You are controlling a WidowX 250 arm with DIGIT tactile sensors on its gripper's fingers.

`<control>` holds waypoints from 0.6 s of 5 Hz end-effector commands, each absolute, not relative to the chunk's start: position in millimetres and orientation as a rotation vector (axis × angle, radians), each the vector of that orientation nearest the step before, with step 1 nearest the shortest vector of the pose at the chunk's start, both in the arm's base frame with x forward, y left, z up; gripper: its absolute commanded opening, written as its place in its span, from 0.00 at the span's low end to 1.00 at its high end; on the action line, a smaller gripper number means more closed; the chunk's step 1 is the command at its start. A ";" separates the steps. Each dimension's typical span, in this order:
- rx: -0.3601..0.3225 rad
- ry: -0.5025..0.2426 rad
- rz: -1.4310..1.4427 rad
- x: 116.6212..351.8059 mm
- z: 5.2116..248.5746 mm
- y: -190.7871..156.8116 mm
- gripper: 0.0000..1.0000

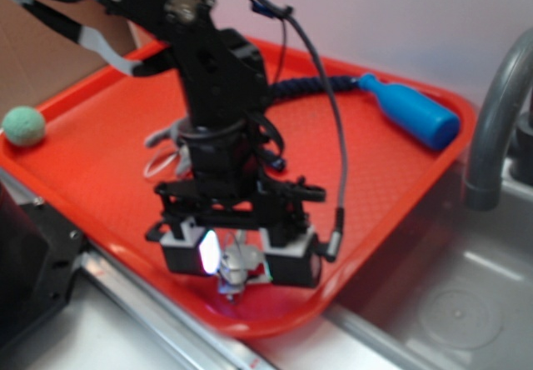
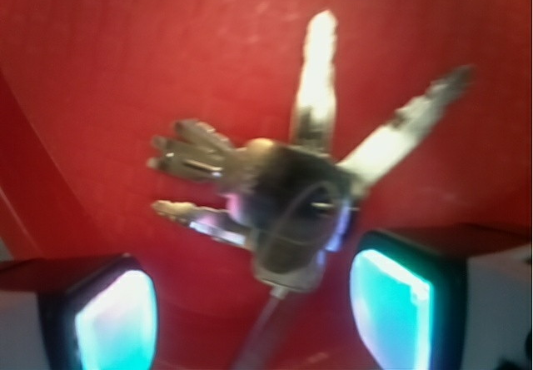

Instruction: Grab the silver keys.

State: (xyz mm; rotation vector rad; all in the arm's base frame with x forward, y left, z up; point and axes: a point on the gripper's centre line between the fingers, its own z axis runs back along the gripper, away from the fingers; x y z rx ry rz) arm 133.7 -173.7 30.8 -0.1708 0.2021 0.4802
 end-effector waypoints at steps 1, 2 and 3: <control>-0.175 0.217 0.462 145.8 37.0 -183.9 0.00; -0.173 0.234 0.459 146.4 38.1 -181.3 0.00; -0.168 0.235 0.434 147.3 41.4 -179.9 0.00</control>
